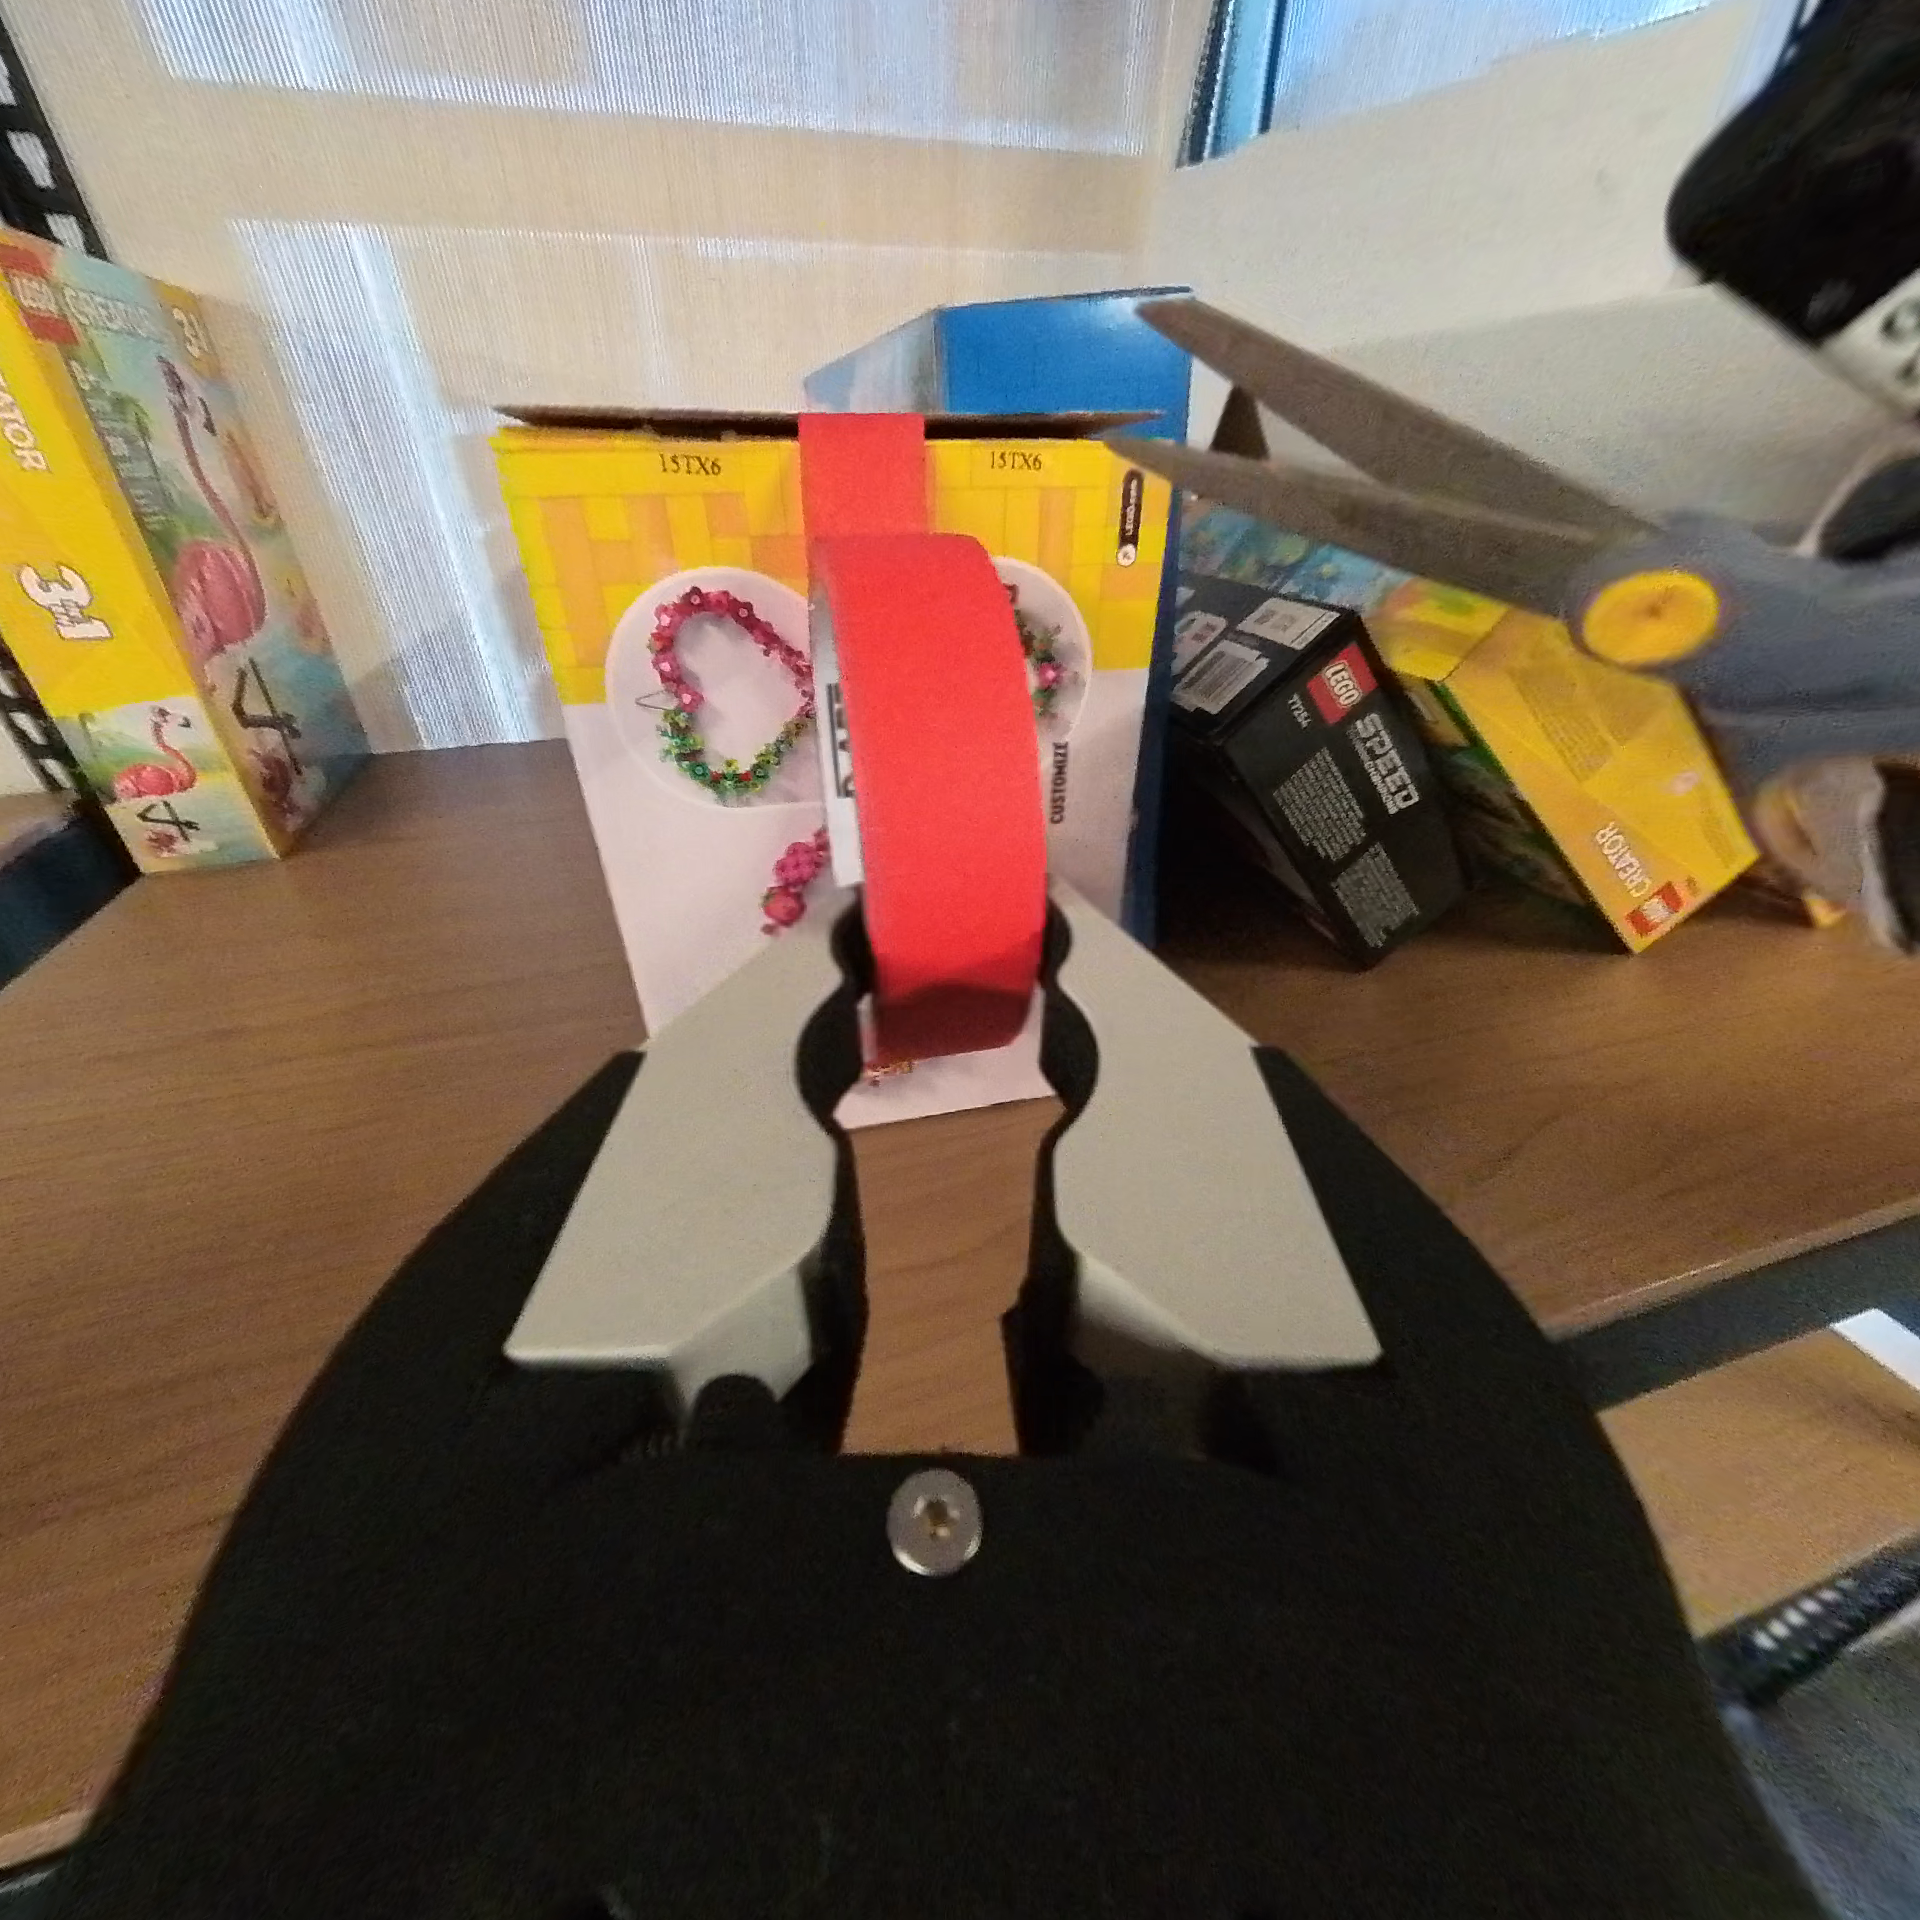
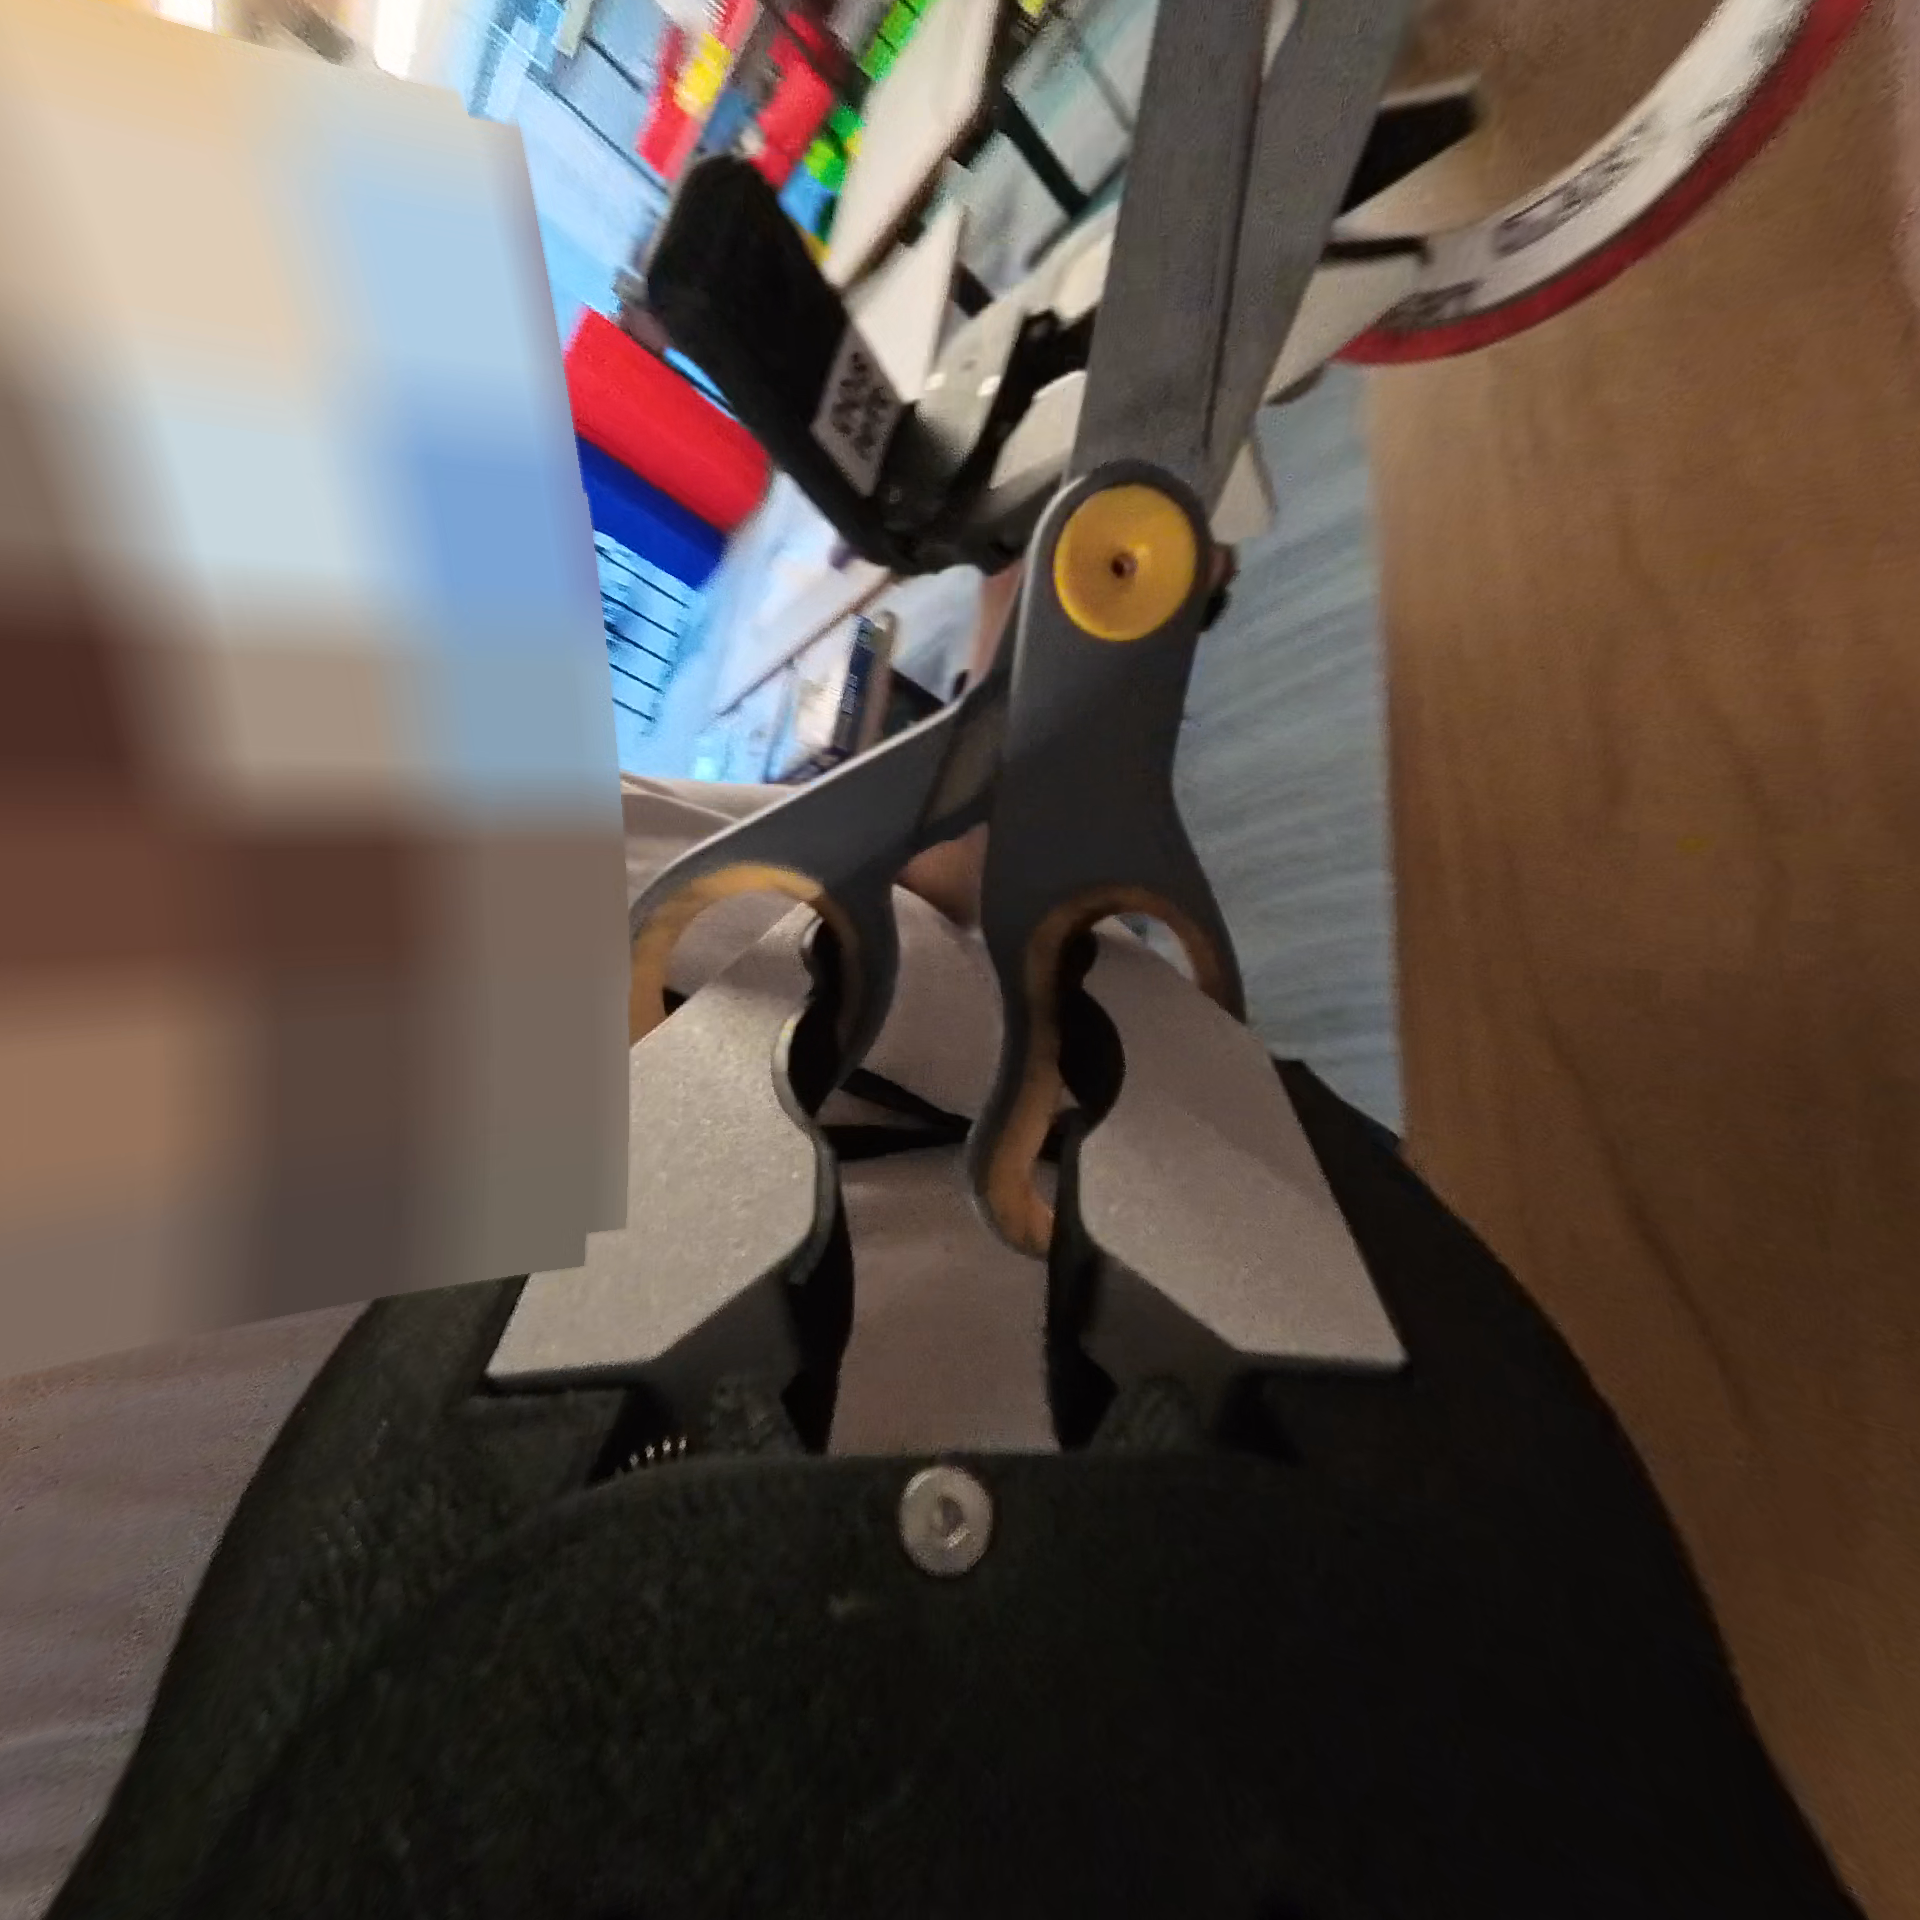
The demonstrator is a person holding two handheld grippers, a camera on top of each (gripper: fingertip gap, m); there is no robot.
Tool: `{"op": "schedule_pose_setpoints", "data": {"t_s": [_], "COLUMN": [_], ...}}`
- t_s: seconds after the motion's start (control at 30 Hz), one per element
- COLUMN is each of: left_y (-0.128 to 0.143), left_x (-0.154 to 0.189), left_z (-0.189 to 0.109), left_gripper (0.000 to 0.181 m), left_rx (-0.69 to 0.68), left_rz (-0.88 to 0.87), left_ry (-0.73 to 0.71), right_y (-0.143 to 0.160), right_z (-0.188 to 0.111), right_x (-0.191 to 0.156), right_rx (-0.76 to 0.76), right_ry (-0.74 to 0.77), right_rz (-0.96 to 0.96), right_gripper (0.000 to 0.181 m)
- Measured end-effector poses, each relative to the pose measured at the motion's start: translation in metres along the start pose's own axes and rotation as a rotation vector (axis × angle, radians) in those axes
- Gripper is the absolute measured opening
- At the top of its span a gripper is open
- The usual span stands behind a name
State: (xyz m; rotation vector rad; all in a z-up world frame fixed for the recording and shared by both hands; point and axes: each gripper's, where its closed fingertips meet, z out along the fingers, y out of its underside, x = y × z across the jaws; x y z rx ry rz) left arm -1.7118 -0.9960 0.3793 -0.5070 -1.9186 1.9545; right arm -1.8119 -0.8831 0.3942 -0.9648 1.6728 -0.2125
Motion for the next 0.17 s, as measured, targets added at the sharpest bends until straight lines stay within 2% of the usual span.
{"op": "schedule_pose_setpoints", "data": {"t_s": [0.03, 0.17], "left_y": [0.000, -0.004], "left_x": [-0.001, -0.004], "left_z": [0.000, -0.003], "left_gripper": [0.025, 0.025], "left_rx": [0.002, 0.023], "left_rz": [0.018, 0.043], "left_ry": [-0.012, -0.054], "right_y": [-0.004, -0.014], "right_z": [-0.006, -0.019], "right_x": [0.004, 0.012], "right_rx": [-0.024, -0.149], "right_ry": [0.033, 0.108], "right_rz": [0.008, 0.024], "right_gripper": [0.041, 0.041]}}
